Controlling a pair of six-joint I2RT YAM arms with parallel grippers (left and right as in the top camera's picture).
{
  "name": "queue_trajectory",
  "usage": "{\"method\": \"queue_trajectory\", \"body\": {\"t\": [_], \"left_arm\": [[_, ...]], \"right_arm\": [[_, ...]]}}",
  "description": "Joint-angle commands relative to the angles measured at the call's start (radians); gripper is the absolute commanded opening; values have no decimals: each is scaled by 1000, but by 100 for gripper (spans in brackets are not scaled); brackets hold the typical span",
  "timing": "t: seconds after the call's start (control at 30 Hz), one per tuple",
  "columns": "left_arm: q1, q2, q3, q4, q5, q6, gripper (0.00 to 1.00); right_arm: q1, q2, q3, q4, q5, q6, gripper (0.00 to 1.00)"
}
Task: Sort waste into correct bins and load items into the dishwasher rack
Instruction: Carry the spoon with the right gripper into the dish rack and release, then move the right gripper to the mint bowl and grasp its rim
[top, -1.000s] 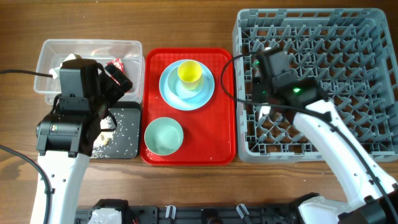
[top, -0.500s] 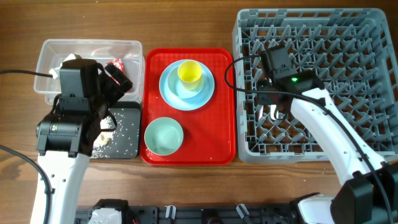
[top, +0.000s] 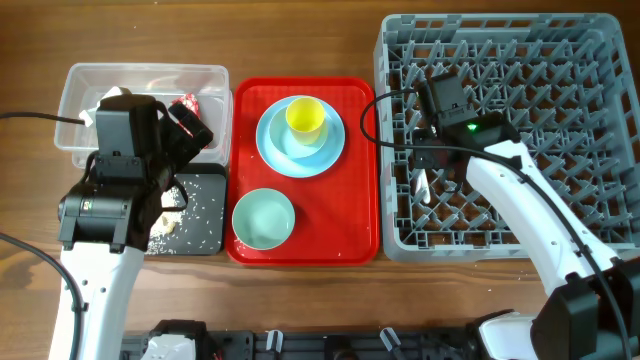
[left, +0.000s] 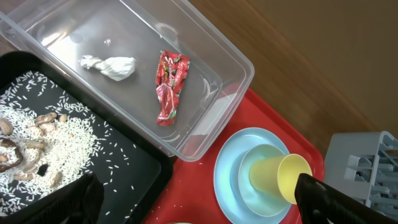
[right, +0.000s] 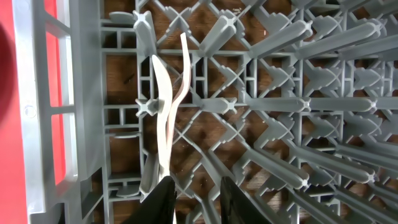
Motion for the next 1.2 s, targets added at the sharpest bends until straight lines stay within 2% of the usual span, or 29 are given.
{"method": "queue_trajectory", "body": {"t": [0.0,0.07,0.13,0.2,0.3,0.37,0.5,0.7,0.87,1.0,1.1,1.17], "left_arm": [[4,1,15,3,5,12,100],[4,1,15,3,5,12,100],[4,1,15,3,5,12,100],[4,1,15,3,5,12,100],[4,1,15,3,5,12,100],[4,1,15,3,5,12,100],[4,1,15,3,5,12,100],[4,1,15,3,5,12,100],[4,1,15,3,5,12,100],[4,1,15,3,5,12,100],[4,1,15,3,5,12,100],[4,1,15,3,5,12,100]], "right_arm": [[0,13,-8,1,-15,3,26],[0,13,-8,19,-109,6,26],[0,13,-8,48,-245,88,26],[0,13,-8,101,-455,203,27],[13,13,-8,211,-755,241,28],[40,13,-8,249,-812,301,28],[157,13,-8,309,-806,301,30],[341,13,-8,431,-715,213,32],[521,13,-8,472,-511,72,33],[649,61,-8,544,-357,16,33],[681,133,-8,584,-325,22,29],[687,217,-8,601,-325,41,19]]}}
